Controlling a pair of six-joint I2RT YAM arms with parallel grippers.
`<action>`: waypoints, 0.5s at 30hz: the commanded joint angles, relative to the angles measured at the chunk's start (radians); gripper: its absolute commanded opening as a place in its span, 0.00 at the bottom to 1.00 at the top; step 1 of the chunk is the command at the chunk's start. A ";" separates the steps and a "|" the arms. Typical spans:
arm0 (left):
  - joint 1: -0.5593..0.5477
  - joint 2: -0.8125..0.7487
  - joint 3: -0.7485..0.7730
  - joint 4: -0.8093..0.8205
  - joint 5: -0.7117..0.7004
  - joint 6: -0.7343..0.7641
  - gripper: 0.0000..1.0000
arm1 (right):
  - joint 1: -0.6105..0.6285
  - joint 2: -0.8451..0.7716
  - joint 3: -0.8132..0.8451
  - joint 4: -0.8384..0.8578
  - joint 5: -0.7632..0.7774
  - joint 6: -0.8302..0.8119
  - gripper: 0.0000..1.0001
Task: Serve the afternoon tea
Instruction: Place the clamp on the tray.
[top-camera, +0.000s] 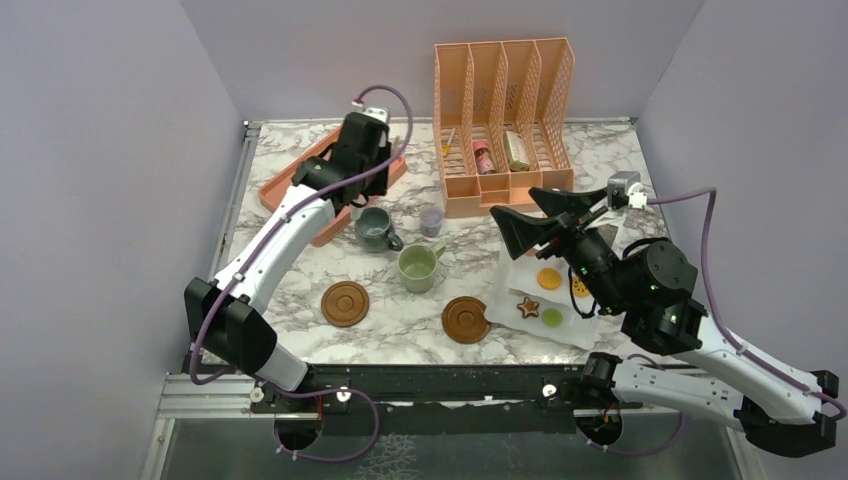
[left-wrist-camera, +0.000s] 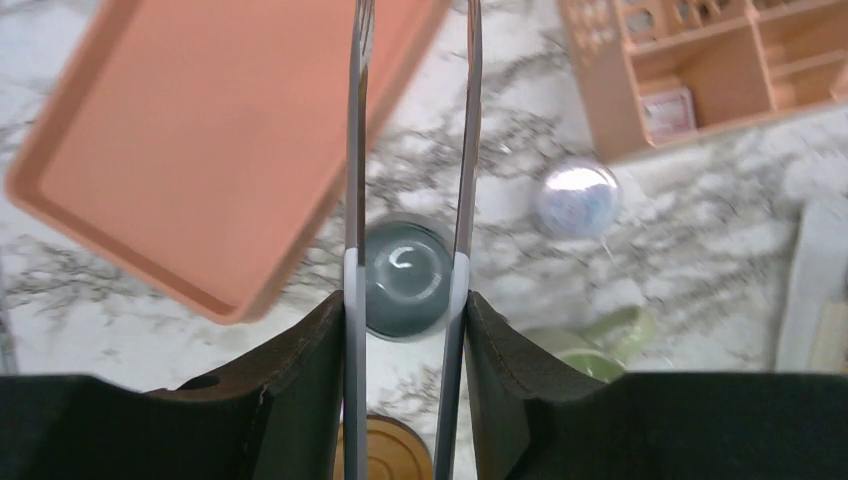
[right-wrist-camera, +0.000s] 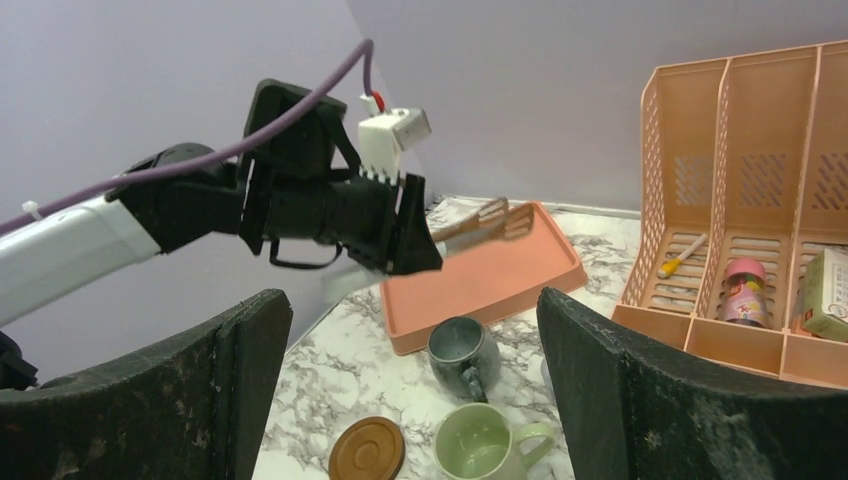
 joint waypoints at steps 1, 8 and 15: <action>0.158 -0.002 0.057 0.054 0.040 0.111 0.43 | 0.007 0.006 -0.006 0.033 -0.040 0.022 0.99; 0.368 0.032 0.013 0.140 0.179 0.211 0.43 | 0.007 -0.002 -0.012 0.035 -0.055 0.025 0.99; 0.502 0.072 -0.067 0.266 0.344 0.303 0.43 | 0.007 -0.008 -0.012 0.029 -0.070 0.024 0.99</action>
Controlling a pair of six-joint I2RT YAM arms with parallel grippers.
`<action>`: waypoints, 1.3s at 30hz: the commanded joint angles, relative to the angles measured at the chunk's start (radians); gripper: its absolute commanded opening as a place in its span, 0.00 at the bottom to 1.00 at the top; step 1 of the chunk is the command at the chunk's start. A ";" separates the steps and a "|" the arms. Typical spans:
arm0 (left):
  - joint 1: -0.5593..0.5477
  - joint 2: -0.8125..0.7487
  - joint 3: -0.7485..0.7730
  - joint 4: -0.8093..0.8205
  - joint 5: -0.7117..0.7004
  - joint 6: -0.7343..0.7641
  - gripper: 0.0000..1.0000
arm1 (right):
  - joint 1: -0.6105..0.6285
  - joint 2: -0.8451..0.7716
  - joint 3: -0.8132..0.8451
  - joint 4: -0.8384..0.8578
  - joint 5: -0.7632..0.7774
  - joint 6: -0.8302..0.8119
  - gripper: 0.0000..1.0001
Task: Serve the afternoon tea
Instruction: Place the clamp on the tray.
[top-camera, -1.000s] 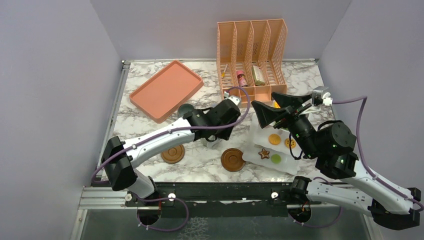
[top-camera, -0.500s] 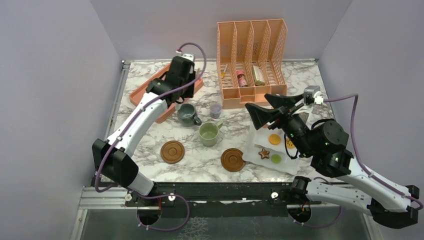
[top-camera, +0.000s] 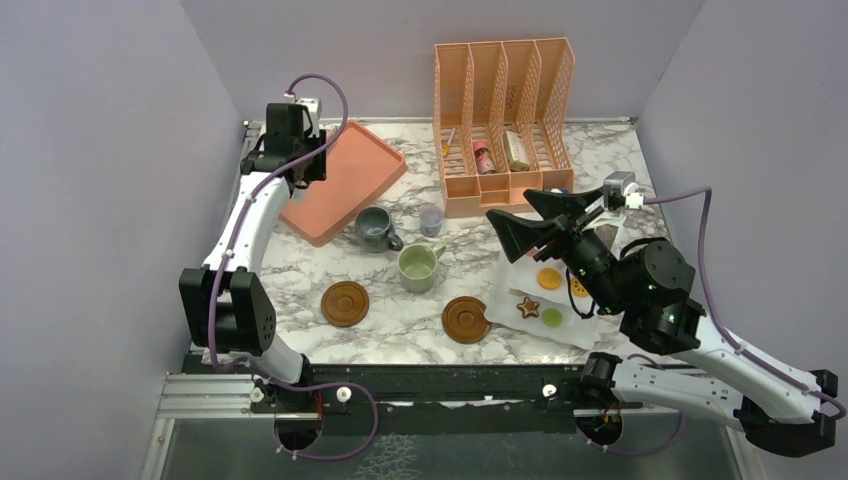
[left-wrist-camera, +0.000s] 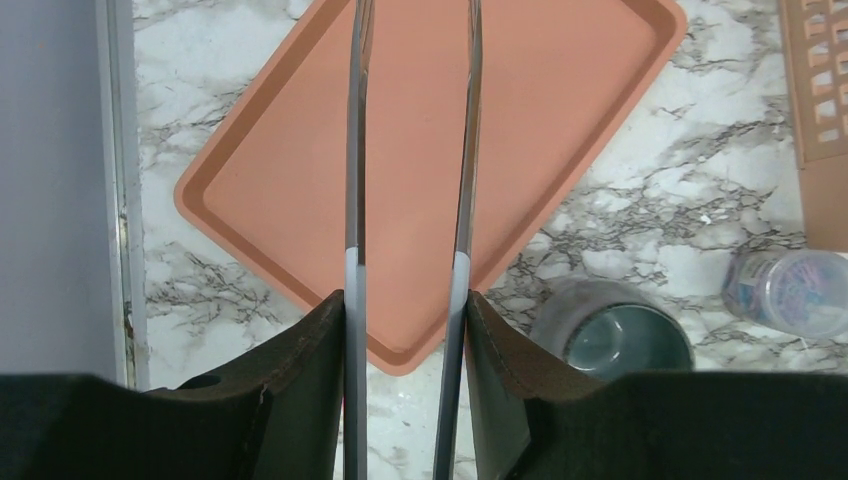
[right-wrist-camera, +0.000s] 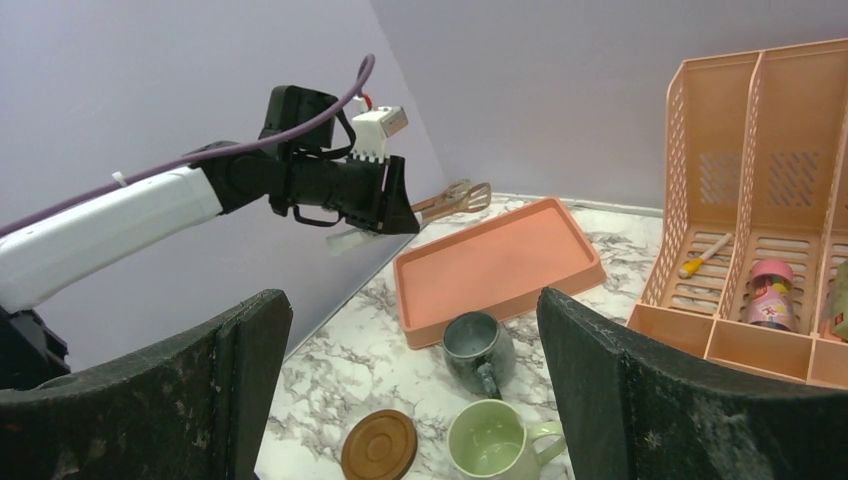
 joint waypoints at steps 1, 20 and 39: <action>0.054 0.037 -0.049 0.138 0.163 0.101 0.43 | 0.007 -0.009 -0.007 0.023 -0.032 0.005 0.99; 0.152 0.280 -0.096 0.214 0.252 0.224 0.43 | 0.007 -0.042 -0.017 0.024 -0.039 -0.009 0.99; 0.171 0.336 -0.075 0.208 0.128 0.188 0.62 | 0.007 -0.055 -0.037 0.013 -0.020 -0.012 0.99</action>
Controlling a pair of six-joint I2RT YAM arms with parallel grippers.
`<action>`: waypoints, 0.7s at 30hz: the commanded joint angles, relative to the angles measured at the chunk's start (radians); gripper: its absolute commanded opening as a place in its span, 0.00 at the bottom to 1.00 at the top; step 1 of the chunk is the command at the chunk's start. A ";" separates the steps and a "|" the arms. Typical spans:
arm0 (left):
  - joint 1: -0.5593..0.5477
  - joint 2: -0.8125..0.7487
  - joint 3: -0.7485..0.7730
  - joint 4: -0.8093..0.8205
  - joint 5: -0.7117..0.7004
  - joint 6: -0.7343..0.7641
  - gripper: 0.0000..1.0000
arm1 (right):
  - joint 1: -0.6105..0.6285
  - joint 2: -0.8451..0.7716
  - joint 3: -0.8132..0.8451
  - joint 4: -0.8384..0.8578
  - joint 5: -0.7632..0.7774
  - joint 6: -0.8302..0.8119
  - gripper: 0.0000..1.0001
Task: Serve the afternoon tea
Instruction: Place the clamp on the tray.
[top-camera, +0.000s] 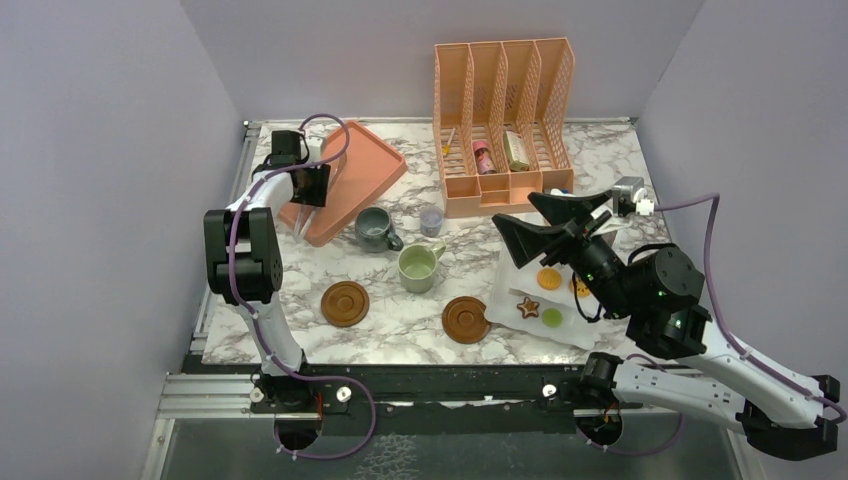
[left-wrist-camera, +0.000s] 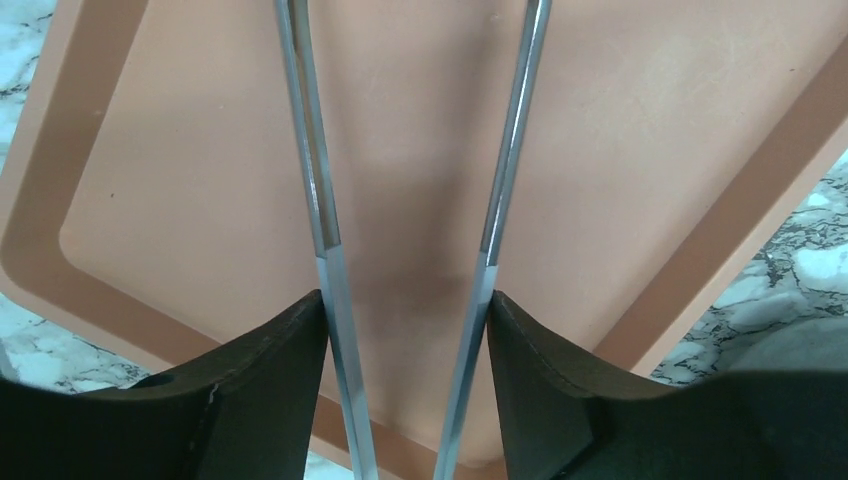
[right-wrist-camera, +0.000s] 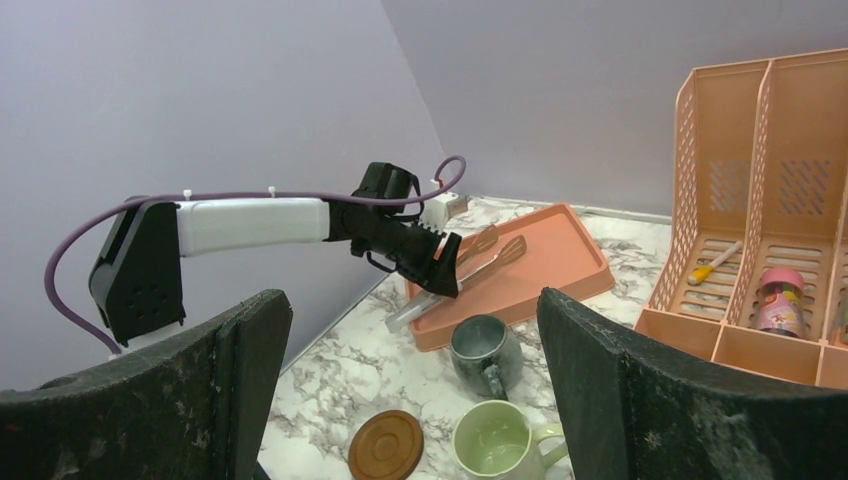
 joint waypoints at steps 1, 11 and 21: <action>0.008 -0.029 0.025 0.003 -0.071 -0.017 0.64 | 0.007 -0.020 -0.017 0.009 0.008 -0.011 0.99; 0.009 -0.086 0.162 -0.125 -0.074 -0.113 0.72 | 0.007 -0.001 -0.007 -0.030 -0.006 0.004 0.99; 0.004 -0.316 0.133 -0.203 0.079 -0.273 0.83 | 0.007 0.130 0.076 -0.127 -0.019 0.002 0.99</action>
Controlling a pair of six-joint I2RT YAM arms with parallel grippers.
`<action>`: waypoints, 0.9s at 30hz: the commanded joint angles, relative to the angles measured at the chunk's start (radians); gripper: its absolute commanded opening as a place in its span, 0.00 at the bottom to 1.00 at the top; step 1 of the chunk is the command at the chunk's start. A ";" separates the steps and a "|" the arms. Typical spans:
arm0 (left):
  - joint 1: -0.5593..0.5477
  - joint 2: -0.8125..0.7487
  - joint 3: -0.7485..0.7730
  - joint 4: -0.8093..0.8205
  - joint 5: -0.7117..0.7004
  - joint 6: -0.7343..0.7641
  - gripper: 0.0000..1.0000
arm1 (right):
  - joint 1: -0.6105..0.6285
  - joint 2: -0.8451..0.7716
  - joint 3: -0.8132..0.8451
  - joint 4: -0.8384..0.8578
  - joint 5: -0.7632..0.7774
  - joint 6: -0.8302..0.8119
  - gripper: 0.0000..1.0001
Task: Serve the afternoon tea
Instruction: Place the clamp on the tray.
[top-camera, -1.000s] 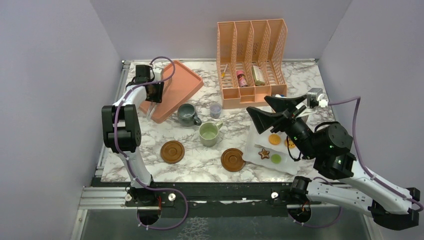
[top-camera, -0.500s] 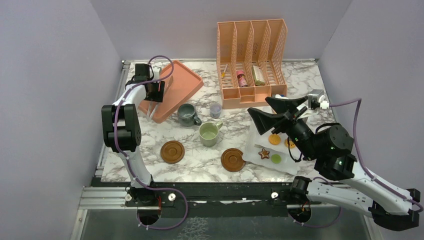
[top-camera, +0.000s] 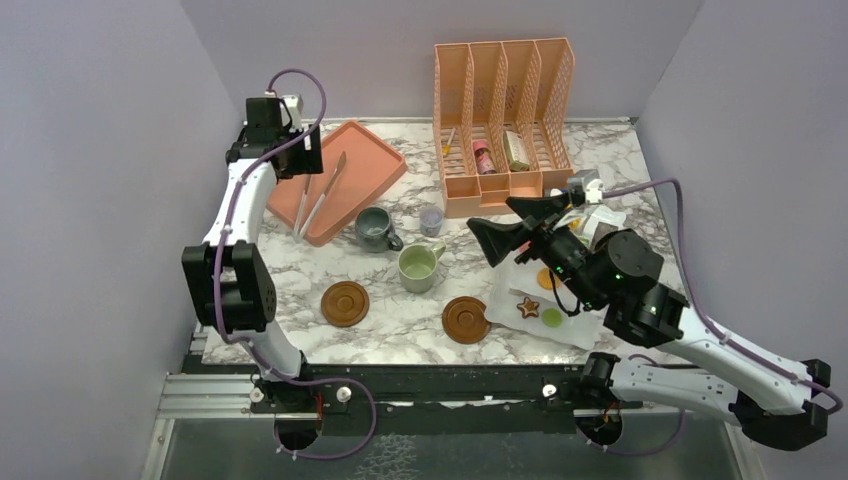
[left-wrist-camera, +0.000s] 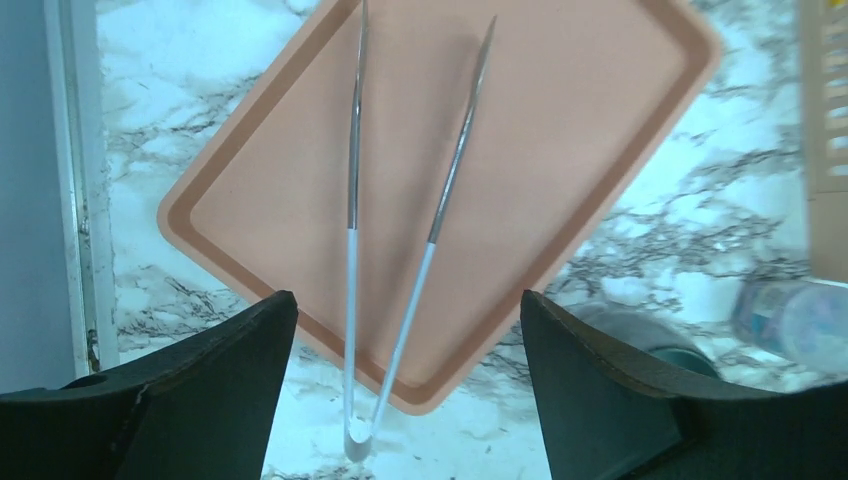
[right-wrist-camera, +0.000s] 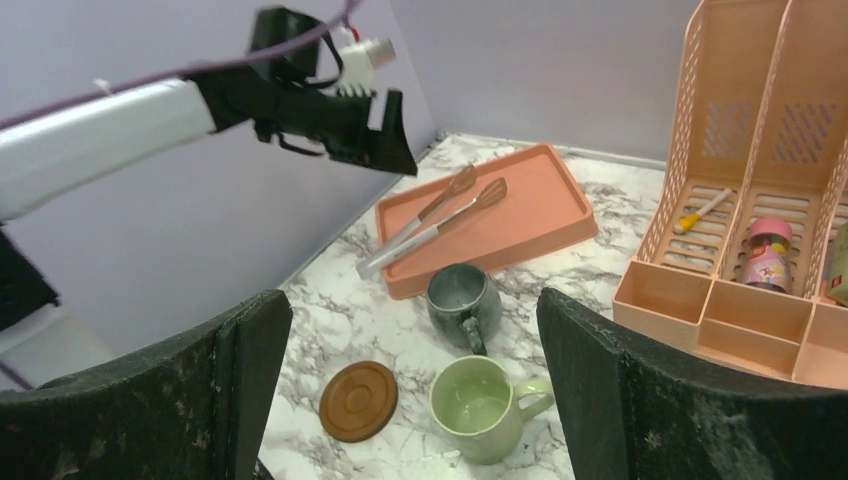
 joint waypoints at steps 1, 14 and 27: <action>-0.001 -0.178 -0.056 -0.031 0.105 -0.106 0.84 | 0.007 0.047 0.052 -0.063 -0.021 0.005 0.98; -0.135 -0.510 -0.387 -0.004 0.135 -0.188 0.85 | 0.007 0.276 0.162 -0.251 -0.141 -0.015 0.89; -0.144 -0.736 -0.688 0.159 0.046 -0.254 0.99 | 0.009 0.433 0.103 -0.399 -0.251 0.095 0.31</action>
